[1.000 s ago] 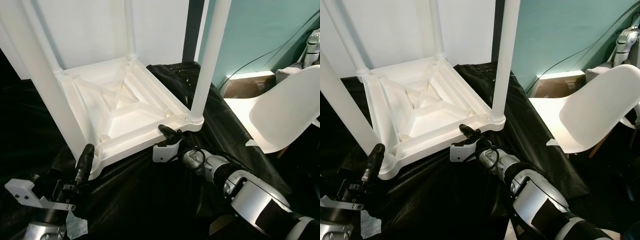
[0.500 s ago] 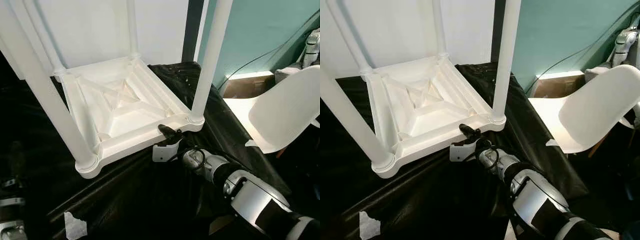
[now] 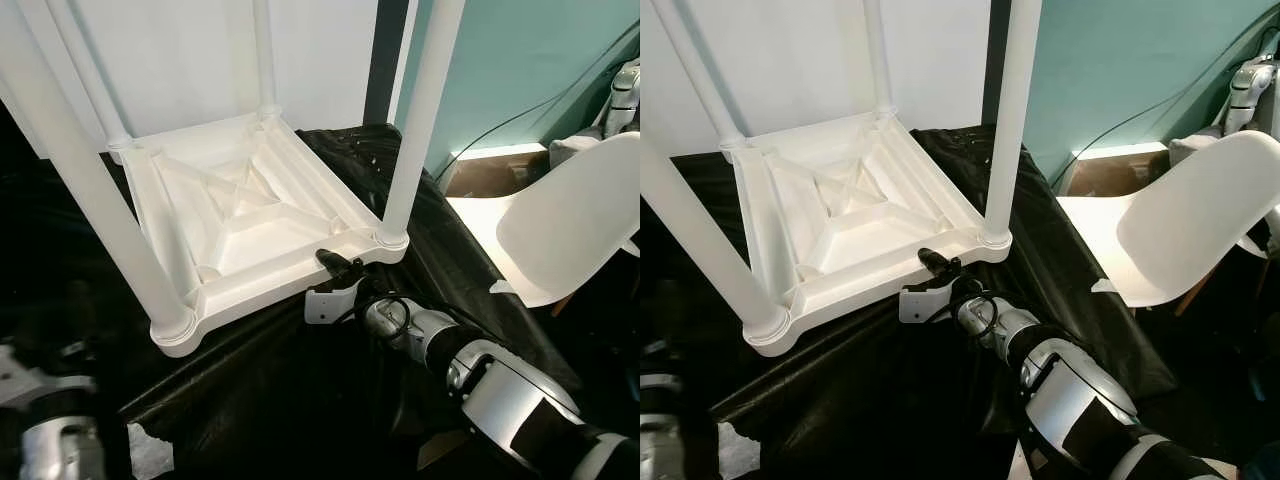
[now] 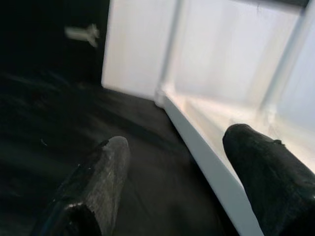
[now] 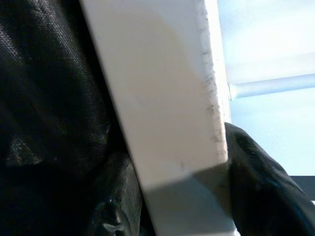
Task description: Building children table
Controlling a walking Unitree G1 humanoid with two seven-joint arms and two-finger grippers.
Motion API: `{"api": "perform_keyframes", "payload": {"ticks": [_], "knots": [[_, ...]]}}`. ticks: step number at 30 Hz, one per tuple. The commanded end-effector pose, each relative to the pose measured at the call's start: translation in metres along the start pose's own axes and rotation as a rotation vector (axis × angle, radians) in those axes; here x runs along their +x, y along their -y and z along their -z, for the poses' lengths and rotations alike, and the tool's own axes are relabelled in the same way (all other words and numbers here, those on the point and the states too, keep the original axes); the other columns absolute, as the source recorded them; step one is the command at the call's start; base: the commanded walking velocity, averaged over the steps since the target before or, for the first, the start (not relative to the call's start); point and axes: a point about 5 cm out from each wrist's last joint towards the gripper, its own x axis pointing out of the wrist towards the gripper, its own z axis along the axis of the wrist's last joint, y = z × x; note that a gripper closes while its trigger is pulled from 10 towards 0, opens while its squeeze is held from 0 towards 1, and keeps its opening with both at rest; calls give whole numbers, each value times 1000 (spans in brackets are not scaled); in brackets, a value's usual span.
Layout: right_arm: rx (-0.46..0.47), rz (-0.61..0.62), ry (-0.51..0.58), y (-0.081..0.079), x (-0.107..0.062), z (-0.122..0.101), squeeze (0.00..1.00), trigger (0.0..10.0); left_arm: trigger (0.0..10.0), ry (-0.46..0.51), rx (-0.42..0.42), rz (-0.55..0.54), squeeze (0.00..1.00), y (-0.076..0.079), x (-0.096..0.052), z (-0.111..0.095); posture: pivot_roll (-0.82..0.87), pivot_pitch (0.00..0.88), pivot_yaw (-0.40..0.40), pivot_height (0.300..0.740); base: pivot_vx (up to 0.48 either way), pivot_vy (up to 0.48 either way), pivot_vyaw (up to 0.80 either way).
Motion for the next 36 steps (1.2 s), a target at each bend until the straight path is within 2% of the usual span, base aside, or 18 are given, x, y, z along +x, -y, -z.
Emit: {"api": "perform_keyframes", "payload": {"ticks": [1,2,3,4,7,9,15,17,18,19,20,24,26,28,29,31,33,36], "knots": [[77,130,-38,17,2,5,0,1765,10000,-45,11,11,0,1,-1,9,115,0,-21,740,0,0,0],[77,143,-36,17,2,5,0,7059,10000,-61,14,22,0,2,3,12,112,0,-21,740,0,0,0],[77,150,-35,17,1,5,0,7059,10000,-67,18,28,0,2,6,14,112,0,-21,740,0,0,0],[77,158,-36,17,0,6,0,10000,10000,-66,22,36,0,4,10,15,102,0,-14,740,0,0,0],[73,176,-39,16,-1,7,0,10000,10000,-62,28,47,0,7,17,17,97,0,-10,740,0,0,0],[95,269,-45,22,-4,9,0,10000,10000,-72,37,76,0,16,20,21,87,0,0,740,0,0,0],[116,413,-21,37,-6,8,0,10000,10000,-83,33,100,0,28,21,28,82,0,7,740,0,0,0],[118,424,-16,38,-6,8,0,10000,10000,-83,32,102,0,29,22,29,82,0,7,740,0,0,0],[136,440,21,44,-4,3,0,3765,10000,-87,32,109,0,31,21,30,83,0,8,740,0,0,0],[155,449,53,48,-3,-1,0,0,10000,-89,32,114,0,33,21,31,83,0,6,740,0,0,0],[155,449,53,48,-3,-1,0,0,10000,-89,32,114,0,33,21,31,83,0,6,740,0,0,0],[218,476,154,67,3,-15,0,0,10000,-90,27,120,0,37,20,33,89,0,-3,740,0,0,0],[218,476,154,67,3,-15,0,0,10000,-90,27,120,0,37,20,33,89,0,-3,740,0,0,0],[266,533,222,91,8,-24,0,0,10000,-91,25,116,0,39,19,34,93,0,-12,740,0,0,0],[266,533,222,91,8,-24,0,0,10000,-91,25,116,0,39,19,34,93,0,-12,740,0,0,0],[287,561,272,105,10,-30,0,0,10000,-92,25,115,0,41,17,36,94,0,-14,740,0,0,0],[293,570,289,110,11,-32,0,0,10000,-93,25,116,0,42,16,37,93,0,-15,740,0,0,0],[355,618,372,132,11,-42,0,0,10000,-95,19,116,0,45,14,39,92,0,-23,740,0,0,0]]}}
